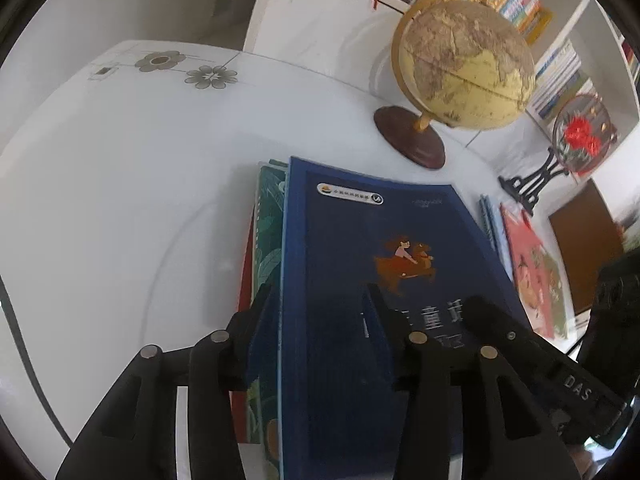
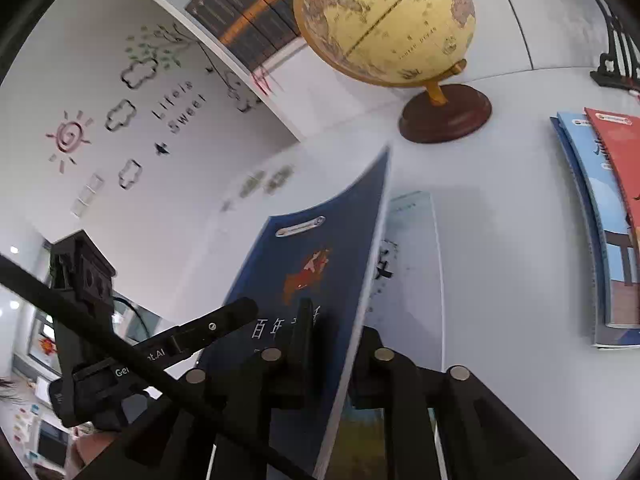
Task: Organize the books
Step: 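Lower the blue book onto the stack and open both grippers, then raise both open grippers away from the stack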
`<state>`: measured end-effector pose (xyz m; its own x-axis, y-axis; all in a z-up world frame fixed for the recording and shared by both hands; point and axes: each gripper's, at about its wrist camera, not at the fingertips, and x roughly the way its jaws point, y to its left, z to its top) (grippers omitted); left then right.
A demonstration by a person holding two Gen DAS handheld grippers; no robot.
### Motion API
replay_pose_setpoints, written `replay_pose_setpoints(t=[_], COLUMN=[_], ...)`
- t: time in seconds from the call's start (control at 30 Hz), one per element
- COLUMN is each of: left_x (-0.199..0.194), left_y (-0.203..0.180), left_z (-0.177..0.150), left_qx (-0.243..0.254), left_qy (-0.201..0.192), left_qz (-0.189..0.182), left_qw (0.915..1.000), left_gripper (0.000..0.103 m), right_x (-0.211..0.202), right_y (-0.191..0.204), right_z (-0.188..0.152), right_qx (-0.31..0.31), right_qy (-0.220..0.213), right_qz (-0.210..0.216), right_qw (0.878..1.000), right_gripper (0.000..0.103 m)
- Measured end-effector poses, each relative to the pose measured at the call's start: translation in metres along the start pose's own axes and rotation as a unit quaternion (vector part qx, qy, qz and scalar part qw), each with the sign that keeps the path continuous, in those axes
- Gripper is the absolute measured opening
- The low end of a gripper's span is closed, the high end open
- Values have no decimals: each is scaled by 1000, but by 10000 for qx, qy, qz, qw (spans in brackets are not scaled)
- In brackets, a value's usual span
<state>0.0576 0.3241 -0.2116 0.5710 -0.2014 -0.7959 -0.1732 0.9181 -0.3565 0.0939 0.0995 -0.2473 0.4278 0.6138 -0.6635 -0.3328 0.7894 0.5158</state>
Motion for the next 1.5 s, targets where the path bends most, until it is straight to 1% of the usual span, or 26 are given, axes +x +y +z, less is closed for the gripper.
replay_pose_setpoints(t=[0.03, 0.07, 0.1, 0.13, 0.17, 0.2, 0.3, 0.4, 0.53, 0.6, 0.7, 0.87, 1.0, 1.07, 1.3, 1.5], left_x=[-1, -1, -1, -2, -2, -3, -5, -7, -9, -9, -10, -14, -15, -15, -6, 4], left_y=[0, -1, -2, -3, -4, -5, -10, -18, -34, -42, -56, -83, -109, -123, -164, -201], left_z=[0, 0, 0, -1, 0, 0, 2, 6, 10, 11, 13, 19, 22, 24, 27, 29], left_qx=[10, 12, 26, 52, 69, 84, 121, 191, 290, 312, 387, 549, 739, 820, 876, 965], left_qy=[31, 56, 97, 125, 137, 146, 171, 145, 98, 92, 50, -152, -350, -411, -447, -465], left_qz=[61, 138, 244, 312, 362, 425, 522, 567, 617, 604, 623, 654, 639, 629, 436, 315], left_qw=[10000, 9999, 9997, 9994, 9992, 9990, 9984, 9981, 9976, 9976, 9973, 9962, 9946, 9938, 9942, 9938], left_gripper=[48, 48, 48, 48, 48, 48, 48, 48, 48, 48, 48, 48, 48, 48, 48, 48], right_x=[3, 8, 12, 15, 17, 16, 9, -5, -28, -40, -54, -70, -88, -97, -132, -157], right_y=[0, -1, -3, -6, -9, -13, -24, -34, -48, -51, -51, -46, -47, -52, -76, -102], right_z=[0, 1, 1, 1, 0, -1, -1, 2, 9, 12, 18, 27, 32, 34, 43, 49], right_qx=[26, 72, 117, 168, 245, 354, 620, 706, 861, 891, 812, 628, 372, 326, 328, 369], right_qy=[89, 253, 376, 473, 520, 534, 546, 440, 297, 198, 24, -122, -302, -368, -628, -741], right_qz=[-108, -231, -321, -377, -371, -383, -494, -637, -683, -622, -592, -482, -538, -524, -423, -529], right_qw=[9999, 9994, 9987, 9980, 9977, 9972, 9954, 9945, 9935, 9939, 9949, 9968, 9974, 9974, 9966, 9952], right_gripper=[18, 28, 36, 48, 55, 58, 59, 60, 60, 60, 60, 60, 60, 60, 60, 60])
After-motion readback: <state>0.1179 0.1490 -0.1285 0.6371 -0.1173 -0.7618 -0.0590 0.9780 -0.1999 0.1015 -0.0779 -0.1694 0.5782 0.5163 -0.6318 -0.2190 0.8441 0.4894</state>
